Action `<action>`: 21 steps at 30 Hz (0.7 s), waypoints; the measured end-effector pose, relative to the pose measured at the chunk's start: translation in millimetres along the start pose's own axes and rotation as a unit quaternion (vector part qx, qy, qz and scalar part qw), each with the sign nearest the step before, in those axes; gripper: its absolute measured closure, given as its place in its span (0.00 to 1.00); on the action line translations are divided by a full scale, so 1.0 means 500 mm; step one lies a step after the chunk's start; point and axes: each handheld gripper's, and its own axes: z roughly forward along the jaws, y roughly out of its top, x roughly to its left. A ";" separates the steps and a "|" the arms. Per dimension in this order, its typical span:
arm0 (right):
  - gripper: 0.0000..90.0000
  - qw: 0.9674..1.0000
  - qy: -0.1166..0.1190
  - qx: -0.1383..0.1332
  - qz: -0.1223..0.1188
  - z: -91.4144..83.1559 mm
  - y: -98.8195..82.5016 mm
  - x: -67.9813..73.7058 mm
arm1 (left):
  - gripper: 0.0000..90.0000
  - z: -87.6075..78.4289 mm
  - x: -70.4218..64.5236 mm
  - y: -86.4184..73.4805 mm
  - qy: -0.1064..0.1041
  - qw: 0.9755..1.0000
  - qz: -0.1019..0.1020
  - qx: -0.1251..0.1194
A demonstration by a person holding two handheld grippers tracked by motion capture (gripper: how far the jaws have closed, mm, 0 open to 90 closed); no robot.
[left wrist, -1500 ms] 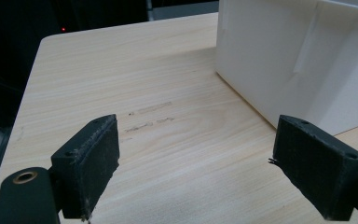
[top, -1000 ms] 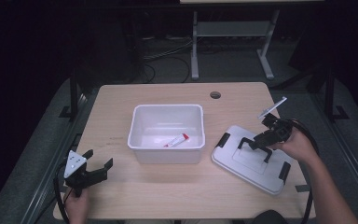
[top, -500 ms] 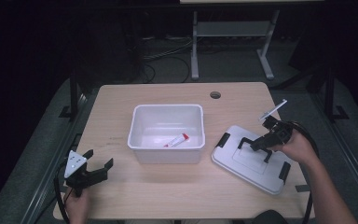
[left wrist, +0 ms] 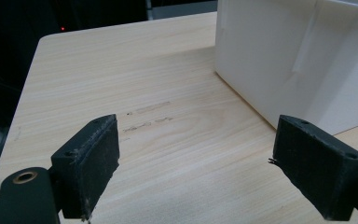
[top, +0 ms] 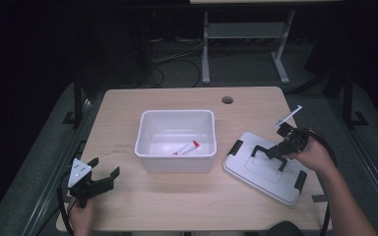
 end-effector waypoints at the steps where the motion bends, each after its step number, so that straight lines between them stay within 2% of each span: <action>1: 0.83 1.000 0.000 0.000 0.000 0.000 0.000 0.000 | 0.15 0.000 0.000 0.000 0.000 1.000 0.000 0.000; 21: 0.91 1.000 -0.001 0.011 -0.016 0.008 0.005 0.006 | 0.15 -0.001 0.002 0.000 0.000 1.000 0.000 0.000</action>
